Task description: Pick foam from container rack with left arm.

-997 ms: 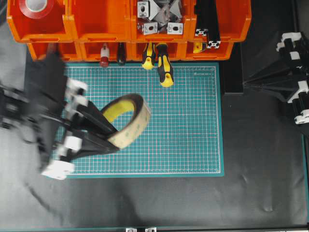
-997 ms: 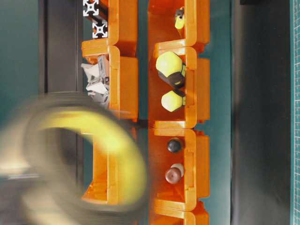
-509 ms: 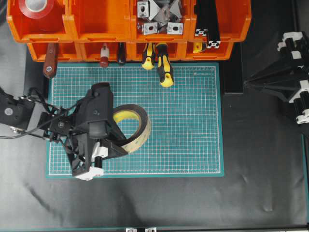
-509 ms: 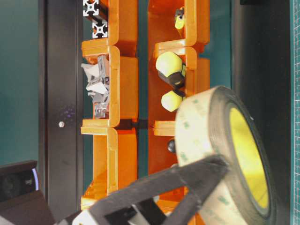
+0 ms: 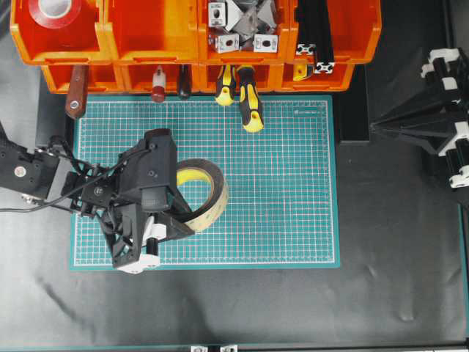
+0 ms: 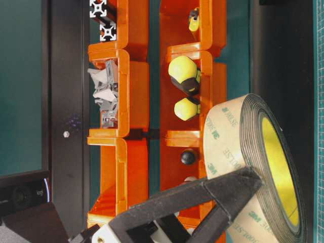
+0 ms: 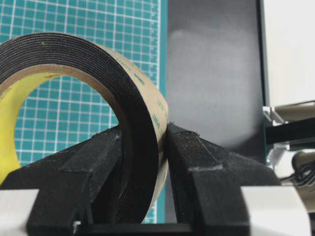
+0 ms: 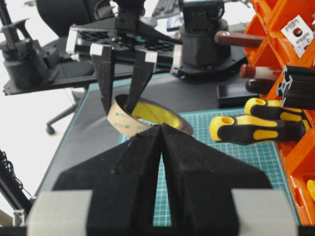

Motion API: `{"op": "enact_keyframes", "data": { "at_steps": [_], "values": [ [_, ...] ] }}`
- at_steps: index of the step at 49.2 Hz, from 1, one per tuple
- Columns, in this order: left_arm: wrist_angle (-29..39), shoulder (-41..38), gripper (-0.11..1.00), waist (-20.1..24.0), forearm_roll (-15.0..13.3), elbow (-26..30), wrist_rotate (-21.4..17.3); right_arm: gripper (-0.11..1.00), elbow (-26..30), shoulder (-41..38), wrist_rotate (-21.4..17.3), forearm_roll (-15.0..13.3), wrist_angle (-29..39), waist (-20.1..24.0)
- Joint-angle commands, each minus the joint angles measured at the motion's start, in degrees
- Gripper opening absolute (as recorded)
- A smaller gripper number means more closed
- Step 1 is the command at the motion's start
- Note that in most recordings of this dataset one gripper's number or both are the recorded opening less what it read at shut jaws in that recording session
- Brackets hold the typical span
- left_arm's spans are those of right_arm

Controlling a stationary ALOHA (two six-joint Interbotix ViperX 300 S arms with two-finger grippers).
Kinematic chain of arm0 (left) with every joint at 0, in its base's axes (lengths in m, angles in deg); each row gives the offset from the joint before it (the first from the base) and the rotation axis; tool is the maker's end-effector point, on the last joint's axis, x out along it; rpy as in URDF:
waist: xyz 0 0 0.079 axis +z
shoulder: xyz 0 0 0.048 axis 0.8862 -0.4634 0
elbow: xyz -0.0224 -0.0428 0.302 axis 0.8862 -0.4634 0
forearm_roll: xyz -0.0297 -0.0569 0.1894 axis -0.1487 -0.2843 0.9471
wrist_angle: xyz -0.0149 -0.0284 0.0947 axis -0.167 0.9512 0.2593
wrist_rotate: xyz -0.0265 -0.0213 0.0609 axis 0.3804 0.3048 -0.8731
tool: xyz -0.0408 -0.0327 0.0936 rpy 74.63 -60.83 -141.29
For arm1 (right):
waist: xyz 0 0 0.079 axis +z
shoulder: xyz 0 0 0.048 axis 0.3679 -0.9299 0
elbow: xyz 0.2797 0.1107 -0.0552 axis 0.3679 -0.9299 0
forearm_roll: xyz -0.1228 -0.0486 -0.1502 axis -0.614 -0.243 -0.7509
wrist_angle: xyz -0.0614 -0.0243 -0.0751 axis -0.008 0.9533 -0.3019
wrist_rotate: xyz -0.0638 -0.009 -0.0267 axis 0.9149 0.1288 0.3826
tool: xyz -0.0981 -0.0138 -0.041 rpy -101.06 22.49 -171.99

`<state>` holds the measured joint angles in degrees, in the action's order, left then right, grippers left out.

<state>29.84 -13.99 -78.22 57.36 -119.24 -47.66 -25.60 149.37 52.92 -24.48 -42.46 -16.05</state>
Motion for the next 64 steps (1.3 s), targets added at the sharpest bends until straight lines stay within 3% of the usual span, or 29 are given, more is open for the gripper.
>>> {"op": "enact_keyframes", "data": {
  "at_steps": [1, 16, 24, 29, 49, 64],
  "values": [
    [-0.18, 0.70, 0.27, 0.18, 0.18, 1.67, -0.18, 0.00, 1.14, -0.35, -0.09, 0.09, -0.88, 0.09],
    [0.00, 0.44, 0.30, 0.62, 0.18, 1.67, -0.09, 0.00, 1.14, -0.35, -0.09, 0.09, -0.97, 0.09],
    [0.09, 0.18, 0.76, 0.70, 0.18, 1.14, -0.18, 0.00, 1.14, -0.35, -0.09, 0.09, -1.23, 0.09],
    [0.09, 0.44, 0.91, 0.88, 0.18, 0.79, -0.26, 0.00, 1.14, -0.35, -0.09, 0.09, -1.23, 0.09],
    [-0.18, 2.37, 0.90, 1.41, 0.18, -0.35, -0.18, 0.00, 1.14, -0.26, -0.09, 0.09, -1.23, 0.09],
    [-0.18, 12.22, 0.90, 1.76, 0.18, -2.81, -0.18, 0.00, 1.23, -0.09, -0.09, 0.09, -1.23, 0.09]
  ]
}}
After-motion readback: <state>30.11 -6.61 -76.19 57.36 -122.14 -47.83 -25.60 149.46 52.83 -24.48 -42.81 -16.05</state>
